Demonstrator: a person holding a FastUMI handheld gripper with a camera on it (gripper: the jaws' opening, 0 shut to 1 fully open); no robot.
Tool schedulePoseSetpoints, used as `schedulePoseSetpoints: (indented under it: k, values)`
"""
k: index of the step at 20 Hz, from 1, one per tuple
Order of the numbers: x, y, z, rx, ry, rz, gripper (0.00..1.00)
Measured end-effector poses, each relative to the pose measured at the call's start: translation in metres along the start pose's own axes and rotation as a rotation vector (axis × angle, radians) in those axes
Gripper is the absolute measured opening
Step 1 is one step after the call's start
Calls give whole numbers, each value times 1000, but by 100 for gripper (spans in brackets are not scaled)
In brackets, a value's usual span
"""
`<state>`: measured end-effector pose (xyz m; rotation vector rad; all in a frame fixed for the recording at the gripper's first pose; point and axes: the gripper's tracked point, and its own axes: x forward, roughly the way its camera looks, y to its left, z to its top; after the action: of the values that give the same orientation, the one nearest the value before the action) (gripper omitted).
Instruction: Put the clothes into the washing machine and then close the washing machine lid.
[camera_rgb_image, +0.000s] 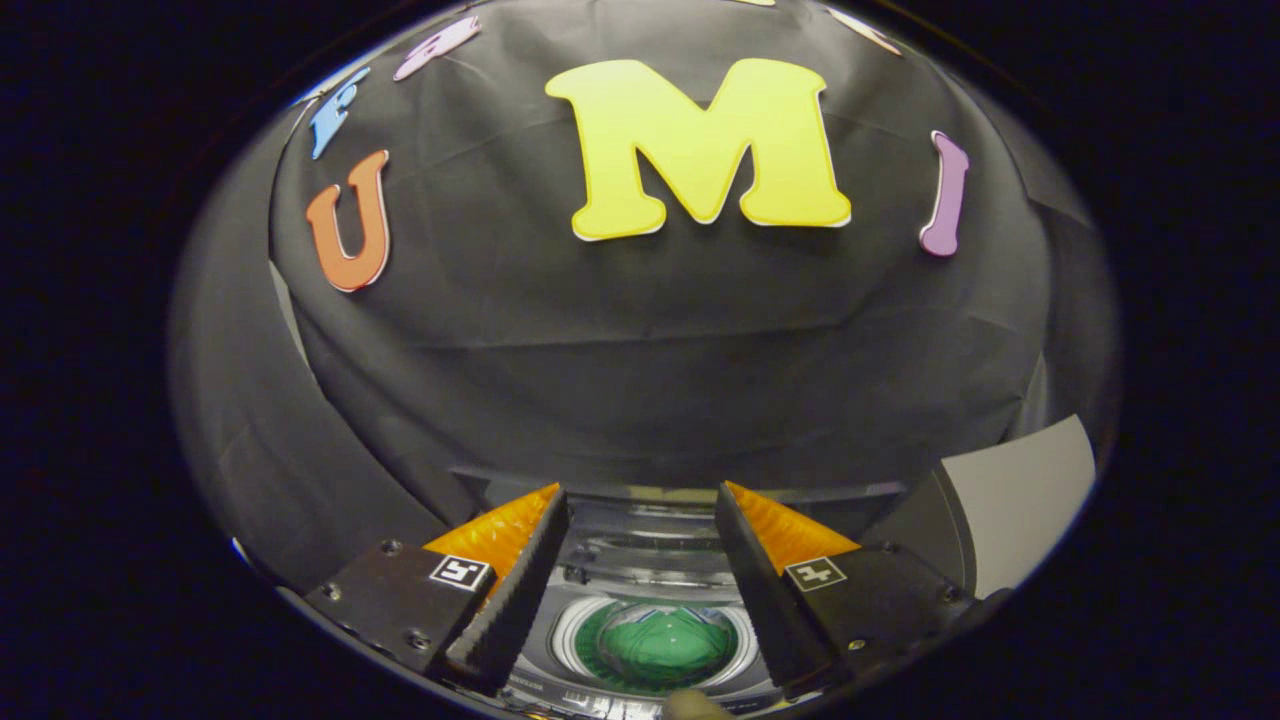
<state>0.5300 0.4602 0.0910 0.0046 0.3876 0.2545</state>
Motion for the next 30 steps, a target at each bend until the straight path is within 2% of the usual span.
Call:
schedulePoseSetpoints:
  k: [4,9,11,13,18,30]
  values:
    - [31,-7,10,-20,30,-60,93]
    - [67,-11,1,-21,108,-109,93]
    - [75,-21,-1,-7,131,-152,93]
    - [80,-23,-9,31,168,-149,93]
    - [79,-25,-9,40,152,-150,94]
    - [83,-24,-6,12,41,-111,94]
